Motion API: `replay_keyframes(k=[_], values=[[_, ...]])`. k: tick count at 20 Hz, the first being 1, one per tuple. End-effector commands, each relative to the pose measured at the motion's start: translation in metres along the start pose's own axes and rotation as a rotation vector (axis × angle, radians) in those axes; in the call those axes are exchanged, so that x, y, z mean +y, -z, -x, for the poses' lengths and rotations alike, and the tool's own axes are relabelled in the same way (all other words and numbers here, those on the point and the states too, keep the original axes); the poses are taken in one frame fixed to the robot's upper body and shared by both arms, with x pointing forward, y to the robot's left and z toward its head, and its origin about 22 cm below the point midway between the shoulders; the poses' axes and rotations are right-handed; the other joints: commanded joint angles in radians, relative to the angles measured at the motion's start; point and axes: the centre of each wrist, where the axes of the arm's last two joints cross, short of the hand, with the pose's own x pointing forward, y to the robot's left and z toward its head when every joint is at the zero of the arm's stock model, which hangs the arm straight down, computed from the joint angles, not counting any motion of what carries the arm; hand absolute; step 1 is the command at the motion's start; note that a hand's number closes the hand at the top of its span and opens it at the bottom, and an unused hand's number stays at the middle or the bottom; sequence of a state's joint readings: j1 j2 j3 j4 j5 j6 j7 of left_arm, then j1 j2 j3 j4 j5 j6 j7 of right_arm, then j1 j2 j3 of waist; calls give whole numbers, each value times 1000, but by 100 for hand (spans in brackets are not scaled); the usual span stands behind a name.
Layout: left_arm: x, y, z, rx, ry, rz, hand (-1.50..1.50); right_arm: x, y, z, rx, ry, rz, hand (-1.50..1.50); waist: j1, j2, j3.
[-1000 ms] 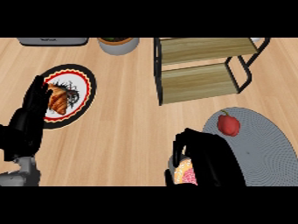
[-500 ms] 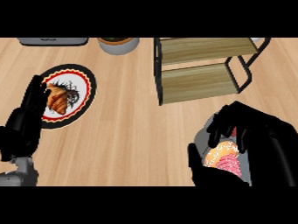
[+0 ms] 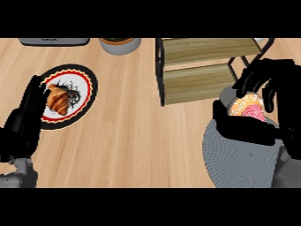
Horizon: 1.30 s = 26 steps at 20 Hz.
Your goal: Pick the cupcake from the placemat and place it in the tiered shelf
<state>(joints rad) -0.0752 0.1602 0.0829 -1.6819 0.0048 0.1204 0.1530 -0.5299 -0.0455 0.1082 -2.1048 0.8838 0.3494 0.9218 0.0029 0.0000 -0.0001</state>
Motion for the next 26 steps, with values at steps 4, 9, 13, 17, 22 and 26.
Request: replay_keyframes(k=[4,9,13,17,22,26], values=[[-7,-21,-7,1,-1,6,0,9,50,16,46,47,52,150,8,0,0],[-8,-4,-4,4,-15,-8,0,51,71,41,32,26,70,150,3,1,0],[-11,-12,-3,19,-7,17,0,46,106,64,40,61,109,150,9,2,1],[-19,3,-14,15,-6,12,0,76,121,44,13,76,110,150,7,3,0],[-1,-11,12,5,2,14,0,78,152,65,36,59,121,150,13,3,0],[-8,6,-7,2,-7,1,0,106,147,57,110,208,73,-150,8,3,0]])
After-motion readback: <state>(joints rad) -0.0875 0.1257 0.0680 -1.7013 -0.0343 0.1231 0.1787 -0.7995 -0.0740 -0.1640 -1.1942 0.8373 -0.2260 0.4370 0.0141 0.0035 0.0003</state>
